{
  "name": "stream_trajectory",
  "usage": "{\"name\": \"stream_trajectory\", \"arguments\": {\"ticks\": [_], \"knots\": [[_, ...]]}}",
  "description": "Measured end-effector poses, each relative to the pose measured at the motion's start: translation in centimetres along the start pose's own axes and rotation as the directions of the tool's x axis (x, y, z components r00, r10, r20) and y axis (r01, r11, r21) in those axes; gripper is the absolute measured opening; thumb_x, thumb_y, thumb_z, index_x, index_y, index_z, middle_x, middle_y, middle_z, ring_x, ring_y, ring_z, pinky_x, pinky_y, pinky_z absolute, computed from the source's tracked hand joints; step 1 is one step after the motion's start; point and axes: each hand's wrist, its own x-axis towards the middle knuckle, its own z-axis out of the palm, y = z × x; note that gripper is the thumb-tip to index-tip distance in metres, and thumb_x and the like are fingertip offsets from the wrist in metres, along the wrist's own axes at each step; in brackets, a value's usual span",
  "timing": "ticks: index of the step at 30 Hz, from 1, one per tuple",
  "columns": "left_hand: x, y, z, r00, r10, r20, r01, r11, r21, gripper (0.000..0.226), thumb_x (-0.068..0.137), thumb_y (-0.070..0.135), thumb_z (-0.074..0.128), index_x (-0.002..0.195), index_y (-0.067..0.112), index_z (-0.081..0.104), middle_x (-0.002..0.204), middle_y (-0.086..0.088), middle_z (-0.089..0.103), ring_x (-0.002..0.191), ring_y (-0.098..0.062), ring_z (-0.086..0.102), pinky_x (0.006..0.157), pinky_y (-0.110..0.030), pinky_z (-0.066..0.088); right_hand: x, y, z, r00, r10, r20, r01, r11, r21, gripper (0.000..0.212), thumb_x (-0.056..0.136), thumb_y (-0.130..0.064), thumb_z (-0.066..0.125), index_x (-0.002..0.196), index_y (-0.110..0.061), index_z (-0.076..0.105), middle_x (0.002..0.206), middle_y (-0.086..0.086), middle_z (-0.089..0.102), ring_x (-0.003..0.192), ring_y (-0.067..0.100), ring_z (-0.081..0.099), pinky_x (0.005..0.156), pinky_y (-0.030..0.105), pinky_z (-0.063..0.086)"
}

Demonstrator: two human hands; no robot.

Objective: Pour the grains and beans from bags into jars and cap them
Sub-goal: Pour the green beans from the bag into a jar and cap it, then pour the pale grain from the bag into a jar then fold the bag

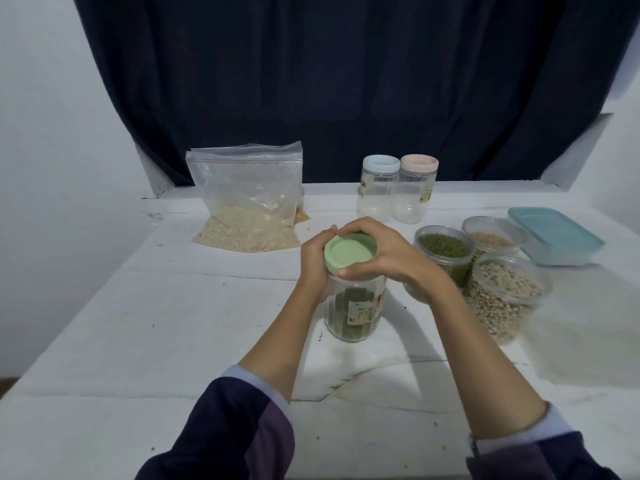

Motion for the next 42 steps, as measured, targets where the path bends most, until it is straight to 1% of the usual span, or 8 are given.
{"name": "stream_trajectory", "arguments": {"ticks": [5, 9, 17, 22, 26, 31, 35, 42], "knots": [[-0.3, -2.5, 4.3, 0.998, 0.023, -0.056, -0.021, 0.999, 0.041, 0.022, 0.082, 0.021, 0.052, 0.079, 0.010, 0.071, 0.085, -0.015, 0.067, 0.081, -0.028, 0.063, 0.072, -0.037, 0.050, 0.0, 0.8, -3.7, 0.994, 0.066, -0.087, -0.075, 0.991, -0.112, 0.017, 0.086, -0.029, 0.068, 0.094, -0.014, 0.067, 0.099, -0.002, 0.065, 0.094, 0.013, 0.059, 0.081, 0.024, 0.046], [-0.4, -4.6, 7.9, 0.984, 0.023, -0.178, -0.022, 1.000, 0.009, 0.019, 0.073, 0.023, 0.058, 0.078, 0.006, 0.061, 0.084, -0.016, 0.057, 0.081, -0.027, 0.054, 0.074, -0.041, 0.043, 0.8, 2.1, -5.3, 0.946, 0.147, -0.289, -0.209, 0.958, -0.195, 0.024, 0.093, -0.026, 0.058, 0.074, -0.011, 0.058, 0.080, 0.002, 0.060, 0.080, 0.020, 0.055, 0.069, 0.031, 0.044], [-0.8, -7.1, 11.9, 0.965, 0.024, -0.261, -0.047, 0.996, -0.081, 0.026, 0.081, -0.002, 0.053, 0.057, 0.008, 0.053, 0.061, -0.006, 0.053, 0.062, -0.019, 0.049, 0.056, -0.028, 0.042, 0.6, 4.8, -6.9, 0.916, 0.163, -0.366, -0.324, 0.839, -0.437, 0.021, 0.096, -0.026, 0.052, 0.093, -0.008, 0.061, 0.105, 0.010, 0.062, 0.103, 0.030, 0.054, 0.090, 0.043, 0.045], [-0.2, -6.6, 9.7, 0.972, -0.016, -0.232, -0.026, 0.984, -0.178, 0.017, 0.087, -0.002, 0.046, 0.076, 0.000, 0.058, 0.070, -0.012, 0.068, 0.062, -0.019, 0.066, 0.059, -0.025, 0.054, 2.6, 5.3, -8.3, 0.922, 0.208, -0.328, -0.351, 0.808, -0.473, 0.011, 0.093, -0.021, 0.053, 0.086, -0.012, 0.052, 0.105, 0.010, 0.063, 0.099, 0.030, 0.057, 0.082, 0.037, 0.042], [2.1, -4.4, 7.7, 0.973, 0.043, -0.226, -0.037, 0.999, 0.027, 0.019, 0.093, 0.009, 0.041, 0.082, 0.007, 0.056, 0.092, -0.012, 0.069, 0.081, -0.022, 0.065, 0.074, -0.030, 0.050, 6.1, 4.9, -9.6, 0.923, 0.234, -0.306, -0.369, 0.765, -0.527, 0.007, 0.093, -0.019, 0.052, 0.096, -0.013, 0.053, 0.115, 0.011, 0.059, 0.111, 0.031, 0.055, 0.080, 0.035, 0.042], [6.9, -1.8, 6.1, 0.981, 0.070, -0.180, -0.037, 0.983, 0.179, 0.015, 0.093, 0.010, 0.044, 0.092, 0.009, 0.059, 0.102, -0.008, 0.069, 0.090, -0.021, 0.063, 0.077, -0.032, 0.049, 11.4, 5.8, -11.8, 0.903, 0.321, -0.285, -0.428, 0.724, -0.541, 0.041, 0.095, -0.017, 0.047, 0.134, -0.007, 0.041, 0.140, 0.012, 0.036, 0.123, 0.032, 0.045, 0.092, 0.038, 0.043], [11.2, -0.4, 5.3, 0.987, 0.072, -0.143, -0.039, 0.974, 0.223, 0.016, 0.093, 0.011, 0.048, 0.103, 0.010, 0.061, 0.108, -0.004, 0.068, 0.100, -0.021, 0.063, 0.082, -0.033, 0.049, 16.0, 8.2, -12.8, 0.828, 0.442, -0.345, -0.559, 0.701, -0.443, 0.057, 0.094, -0.017, 0.049, 0.146, -0.012, 0.025, 0.153, 0.014, 0.013, 0.136, 0.037, 0.026, 0.101, 0.048, 0.043], [18.8, 0.6, 4.3, 0.987, 0.057, -0.151, -0.005, 0.947, 0.322, 0.019, 0.091, 0.003, 0.049, 0.093, 0.015, 0.064, 0.113, -0.003, 0.062, 0.101, -0.018, 0.056, 0.079, -0.030, 0.047, 22.1, 11.4, -15.3, 0.670, 0.552, -0.496, -0.739, 0.558, -0.377, 0.065, 0.091, -0.023, 0.058, 0.147, -0.025, 0.025, 0.146, 0.014, 0.021, 0.131, 0.034, 0.029, 0.102, 0.044, 0.036]]}}
